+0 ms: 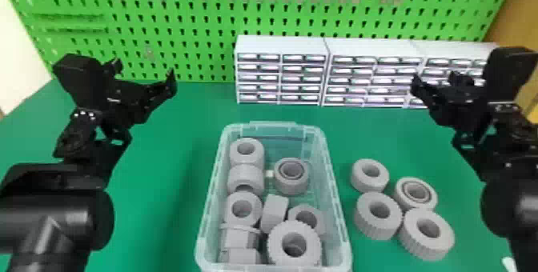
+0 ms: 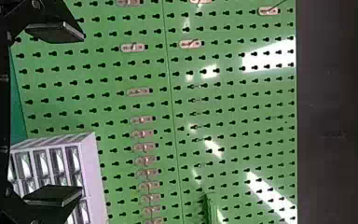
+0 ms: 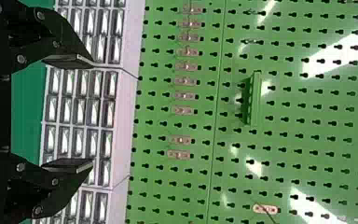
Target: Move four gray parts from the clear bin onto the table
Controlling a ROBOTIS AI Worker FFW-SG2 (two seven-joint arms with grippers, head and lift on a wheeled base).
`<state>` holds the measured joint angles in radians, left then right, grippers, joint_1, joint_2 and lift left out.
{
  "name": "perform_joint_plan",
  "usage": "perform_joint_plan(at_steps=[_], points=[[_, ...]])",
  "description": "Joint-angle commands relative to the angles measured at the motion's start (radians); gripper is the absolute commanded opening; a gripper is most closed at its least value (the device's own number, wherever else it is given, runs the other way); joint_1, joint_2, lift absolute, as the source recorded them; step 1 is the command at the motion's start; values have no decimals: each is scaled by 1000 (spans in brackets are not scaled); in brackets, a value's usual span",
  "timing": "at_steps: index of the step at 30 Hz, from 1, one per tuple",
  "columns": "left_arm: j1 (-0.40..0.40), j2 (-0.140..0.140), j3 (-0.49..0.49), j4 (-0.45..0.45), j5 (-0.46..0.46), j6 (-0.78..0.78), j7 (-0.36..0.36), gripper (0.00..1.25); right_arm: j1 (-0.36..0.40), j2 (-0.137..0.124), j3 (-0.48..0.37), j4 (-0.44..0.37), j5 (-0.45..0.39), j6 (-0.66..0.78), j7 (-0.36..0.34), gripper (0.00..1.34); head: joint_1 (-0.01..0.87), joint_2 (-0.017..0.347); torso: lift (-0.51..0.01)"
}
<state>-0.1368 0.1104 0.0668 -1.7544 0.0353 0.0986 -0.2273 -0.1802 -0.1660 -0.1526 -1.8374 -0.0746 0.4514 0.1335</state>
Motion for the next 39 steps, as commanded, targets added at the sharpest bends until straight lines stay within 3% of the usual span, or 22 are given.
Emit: perform_joint_plan(at_steps=[1,13,29,39], points=[[-3,0,-2,-4,0,0,0,1115,8,16,-12,-11,18,0,0,827,678,34,-50],[0,0,1,-5,0,0,2,1115,28,6,-28,-32,15,9,12,827,678,34,-50],[3,0,14,-28,0,0,2,1117,41,23,-24,-34,-11,13,20,827,678,34,-50],[-6,0,13,-28,-3,0,2,1117,28,19,-5,-34,-13,26,20,827,678,34,-50]])
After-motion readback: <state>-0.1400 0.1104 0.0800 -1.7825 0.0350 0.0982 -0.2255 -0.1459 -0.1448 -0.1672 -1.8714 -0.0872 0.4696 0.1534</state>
